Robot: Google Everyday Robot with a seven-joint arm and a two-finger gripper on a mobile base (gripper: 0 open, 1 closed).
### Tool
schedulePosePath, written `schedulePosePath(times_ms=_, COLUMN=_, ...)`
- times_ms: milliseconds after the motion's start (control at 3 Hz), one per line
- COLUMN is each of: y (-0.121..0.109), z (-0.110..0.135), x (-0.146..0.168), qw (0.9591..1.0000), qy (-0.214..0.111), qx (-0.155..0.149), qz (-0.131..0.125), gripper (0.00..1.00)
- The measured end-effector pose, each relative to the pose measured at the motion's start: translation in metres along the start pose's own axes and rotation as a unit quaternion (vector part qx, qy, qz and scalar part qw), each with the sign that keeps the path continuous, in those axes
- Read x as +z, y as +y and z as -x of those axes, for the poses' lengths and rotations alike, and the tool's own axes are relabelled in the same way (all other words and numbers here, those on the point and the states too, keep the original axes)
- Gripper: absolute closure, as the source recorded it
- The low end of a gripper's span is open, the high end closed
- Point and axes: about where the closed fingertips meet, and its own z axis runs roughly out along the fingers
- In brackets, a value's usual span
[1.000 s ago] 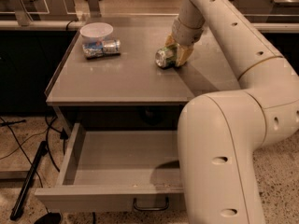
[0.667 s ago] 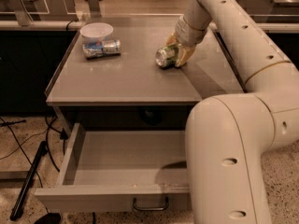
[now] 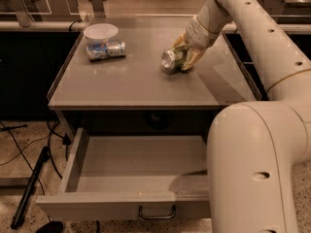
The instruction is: Place green can into top drawer
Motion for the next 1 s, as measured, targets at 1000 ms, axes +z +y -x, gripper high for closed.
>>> schedulePosePath(times_ms=1000, y=0.072, z=0.057, x=-0.088, qw=0.9895, qy=0.029, qx=-0.107, qz=-0.093, gripper=1.0)
